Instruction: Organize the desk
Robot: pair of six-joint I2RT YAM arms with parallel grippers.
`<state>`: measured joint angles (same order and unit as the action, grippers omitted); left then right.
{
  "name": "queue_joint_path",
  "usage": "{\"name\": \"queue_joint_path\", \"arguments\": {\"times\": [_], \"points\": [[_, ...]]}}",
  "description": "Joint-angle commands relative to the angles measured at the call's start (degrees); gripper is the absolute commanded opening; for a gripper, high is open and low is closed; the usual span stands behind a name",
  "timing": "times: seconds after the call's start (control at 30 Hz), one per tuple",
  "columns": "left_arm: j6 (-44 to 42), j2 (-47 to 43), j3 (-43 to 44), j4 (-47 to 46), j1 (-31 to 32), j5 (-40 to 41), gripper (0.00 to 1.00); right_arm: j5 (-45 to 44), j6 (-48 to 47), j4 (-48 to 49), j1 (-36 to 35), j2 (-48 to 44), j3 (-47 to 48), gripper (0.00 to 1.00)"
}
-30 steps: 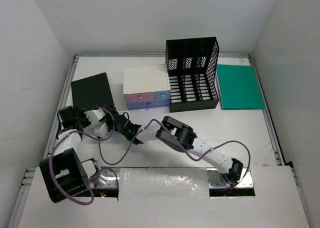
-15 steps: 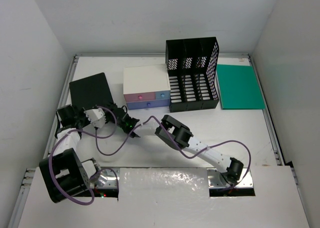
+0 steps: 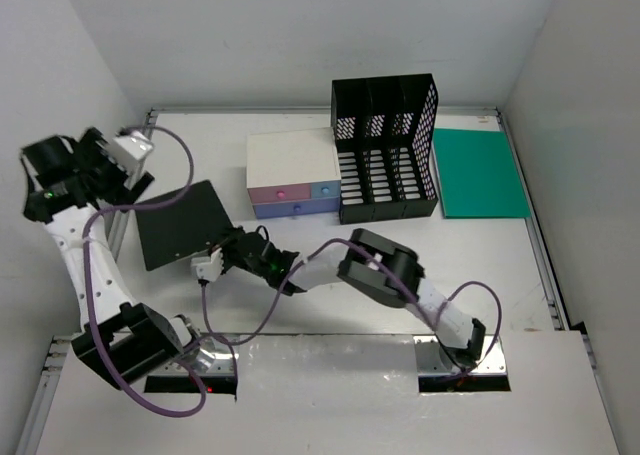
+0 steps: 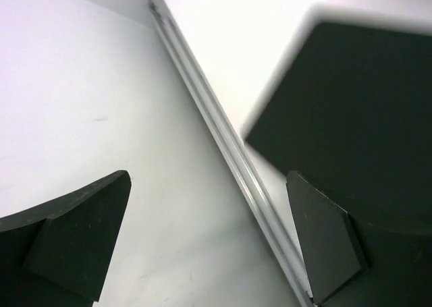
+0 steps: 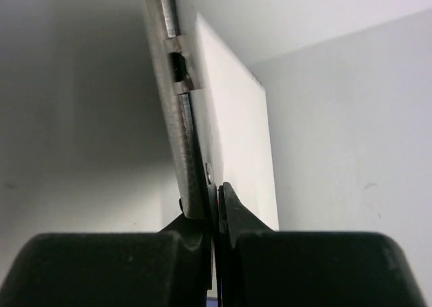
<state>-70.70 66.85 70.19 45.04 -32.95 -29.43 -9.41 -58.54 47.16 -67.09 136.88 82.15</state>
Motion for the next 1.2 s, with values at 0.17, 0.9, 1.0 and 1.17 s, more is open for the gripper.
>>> {"name": "queue_joint_path", "arguments": {"times": [0.17, 0.9, 1.0, 1.17], "points": [[22.22, 2.32, 26.88, 12.72, -3.88, -15.91, 0.99, 8.79, 30.66, -11.19, 0.29, -26.04, -5.69, 0.00], [59.44, 3.73, 43.02, -14.71, -3.96, -18.82, 1.00, 18.11, 58.19, -49.87, 14.00, -65.24, -1.74, 0.00], [59.62, 3.90, 39.24, -15.94, -3.88, -19.44, 1.00, 16.46, 58.19, -53.48, 14.09, -65.68, 1.34, 0.00], [57.08, 3.81, 35.55, -15.33, -3.88, -18.65, 1.00, 1.01, 53.63, -50.70, 14.53, -70.69, 0.65, 0.00]]}}
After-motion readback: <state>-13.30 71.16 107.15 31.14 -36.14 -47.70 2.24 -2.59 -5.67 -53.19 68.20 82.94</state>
